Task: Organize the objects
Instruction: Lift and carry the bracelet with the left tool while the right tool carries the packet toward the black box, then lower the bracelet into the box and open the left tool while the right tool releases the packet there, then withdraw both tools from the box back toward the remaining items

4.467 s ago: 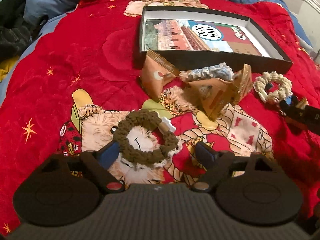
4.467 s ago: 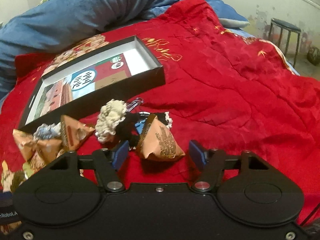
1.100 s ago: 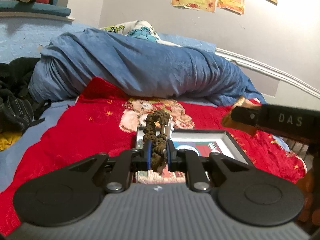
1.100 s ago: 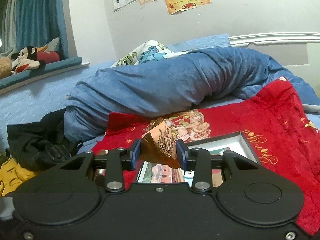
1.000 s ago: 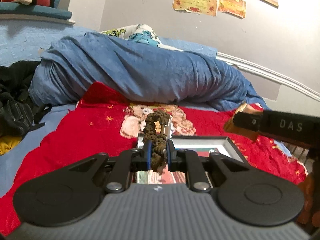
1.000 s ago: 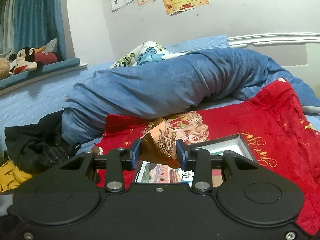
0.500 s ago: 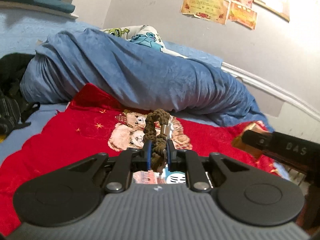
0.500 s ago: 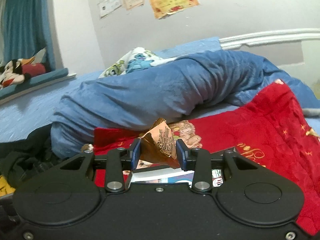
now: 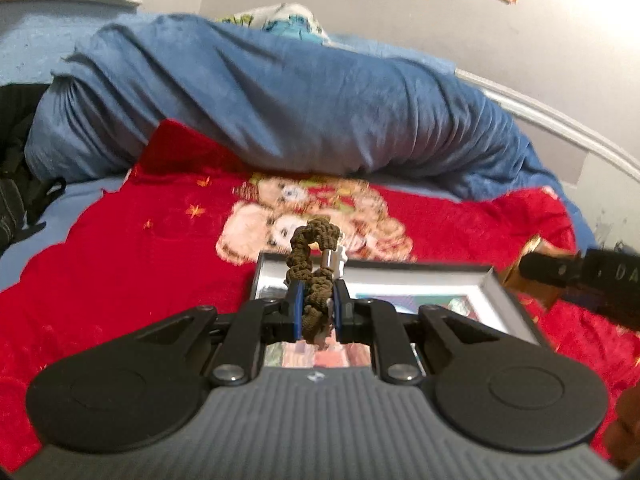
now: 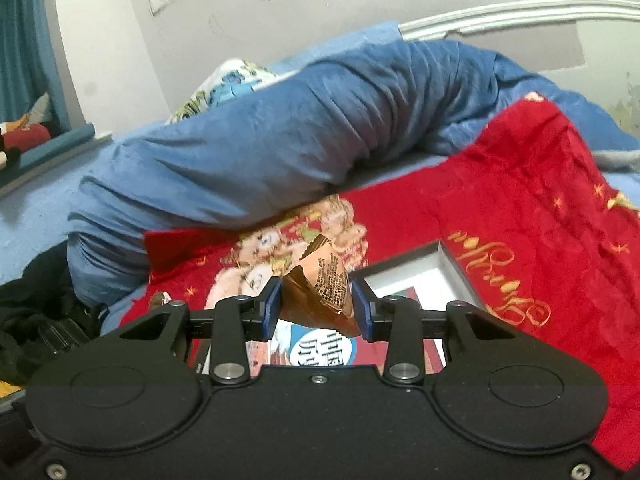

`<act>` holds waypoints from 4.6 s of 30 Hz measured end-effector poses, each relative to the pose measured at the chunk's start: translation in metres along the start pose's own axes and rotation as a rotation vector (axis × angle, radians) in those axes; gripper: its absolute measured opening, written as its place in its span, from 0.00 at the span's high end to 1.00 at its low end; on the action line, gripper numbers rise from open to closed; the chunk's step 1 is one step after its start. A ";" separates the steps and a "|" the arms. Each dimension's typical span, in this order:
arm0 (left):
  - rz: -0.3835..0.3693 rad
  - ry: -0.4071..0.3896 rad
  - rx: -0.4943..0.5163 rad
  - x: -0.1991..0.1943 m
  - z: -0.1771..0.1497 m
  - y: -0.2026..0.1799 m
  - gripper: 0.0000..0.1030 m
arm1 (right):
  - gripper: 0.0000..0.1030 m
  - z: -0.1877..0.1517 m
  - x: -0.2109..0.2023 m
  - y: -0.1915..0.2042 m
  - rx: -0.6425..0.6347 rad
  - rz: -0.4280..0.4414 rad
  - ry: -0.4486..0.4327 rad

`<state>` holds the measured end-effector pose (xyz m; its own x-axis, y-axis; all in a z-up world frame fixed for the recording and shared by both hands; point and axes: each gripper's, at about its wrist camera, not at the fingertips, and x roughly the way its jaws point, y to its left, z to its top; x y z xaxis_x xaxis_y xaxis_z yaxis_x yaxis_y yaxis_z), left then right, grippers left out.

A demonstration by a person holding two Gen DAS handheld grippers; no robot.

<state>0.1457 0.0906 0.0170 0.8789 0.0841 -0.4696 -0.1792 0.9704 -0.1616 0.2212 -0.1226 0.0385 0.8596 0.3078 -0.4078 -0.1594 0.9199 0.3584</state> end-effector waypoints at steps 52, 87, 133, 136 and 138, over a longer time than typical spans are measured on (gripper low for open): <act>0.032 0.222 0.058 0.031 -0.046 -0.005 0.82 | 0.65 -0.046 0.050 0.007 -0.010 0.024 0.201; 0.091 0.235 0.072 0.022 -0.056 -0.004 0.75 | 0.64 -0.075 0.073 0.026 -0.028 0.066 0.324; -0.002 0.116 0.014 -0.034 -0.027 -0.002 0.12 | 0.01 -0.039 -0.001 0.041 0.023 0.170 0.132; -0.007 0.086 -0.013 -0.041 -0.023 0.002 0.10 | 0.00 -0.036 -0.017 0.044 0.011 0.156 0.094; -0.008 0.071 -0.022 -0.047 -0.020 0.003 0.04 | 0.00 -0.034 -0.028 0.046 -0.016 0.131 0.080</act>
<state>0.0952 0.0853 0.0208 0.8471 0.0597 -0.5281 -0.1827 0.9658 -0.1838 0.1737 -0.0807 0.0380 0.7897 0.4434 -0.4240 -0.2760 0.8740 0.4000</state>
